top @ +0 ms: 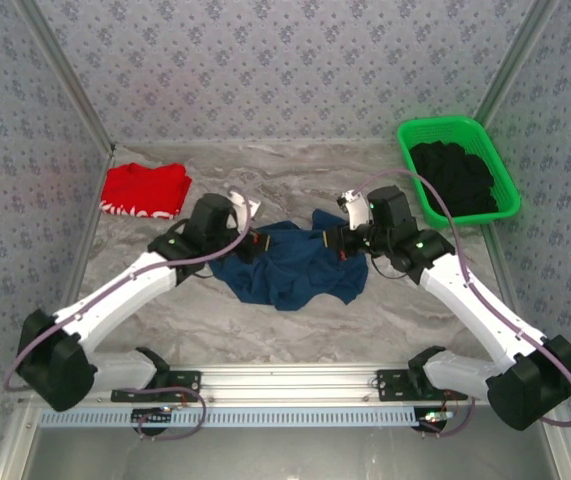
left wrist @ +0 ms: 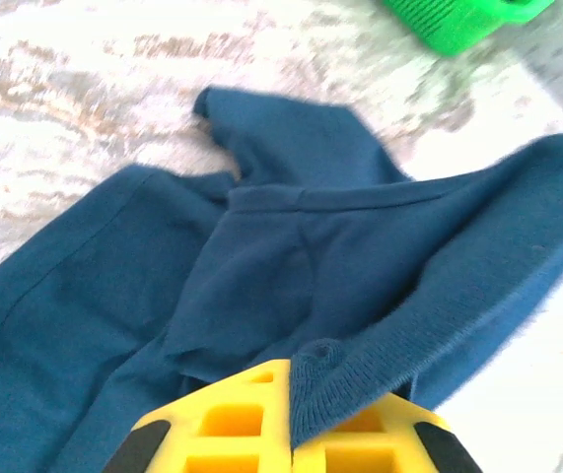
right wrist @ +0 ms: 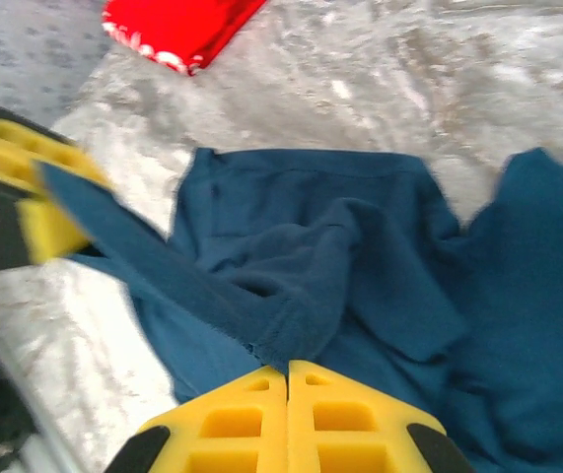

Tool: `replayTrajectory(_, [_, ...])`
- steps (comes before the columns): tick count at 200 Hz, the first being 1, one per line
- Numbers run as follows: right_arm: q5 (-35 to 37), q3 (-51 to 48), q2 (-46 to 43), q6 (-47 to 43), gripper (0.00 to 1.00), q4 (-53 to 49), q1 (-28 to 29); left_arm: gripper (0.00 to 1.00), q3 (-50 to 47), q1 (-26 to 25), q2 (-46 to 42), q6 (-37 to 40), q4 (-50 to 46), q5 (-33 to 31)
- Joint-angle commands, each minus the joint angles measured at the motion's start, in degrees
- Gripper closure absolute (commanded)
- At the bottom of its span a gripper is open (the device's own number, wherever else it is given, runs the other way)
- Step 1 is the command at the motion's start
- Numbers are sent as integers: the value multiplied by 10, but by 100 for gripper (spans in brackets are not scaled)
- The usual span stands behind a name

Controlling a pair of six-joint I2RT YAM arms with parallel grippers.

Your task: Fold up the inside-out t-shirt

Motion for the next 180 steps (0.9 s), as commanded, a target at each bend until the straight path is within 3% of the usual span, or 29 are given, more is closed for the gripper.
replayTrajectory(1, [143,23,-3,-38,100,-59,12,100,-39,37,-59,-69,88,106])
replayTrajectory(17, [152,19,-5,-46,100,-58,15,100,-53,51,-73,-82,98,111])
replayTrajectory(59, [34,-1,-31,-43,100,-20,0,100,-29,48,-57,-33,3,33])
replayTrajectory(79, [-50,-12,-45,-24,100,25,-16,100,-23,38,-42,-28,17,73])
replayTrajectory(93, [-71,-13,-54,-11,100,50,-21,100,-22,31,-34,-36,56,129])
replayTrajectory(118, [-58,-2,-74,-7,100,71,-29,100,-17,23,-34,-53,117,183])
replayTrajectory(166, [-5,50,-97,-27,100,106,-22,100,7,27,-52,-97,167,120])
replayTrajectory(180, [43,78,-101,-40,100,96,-18,100,24,27,-54,-100,168,83])
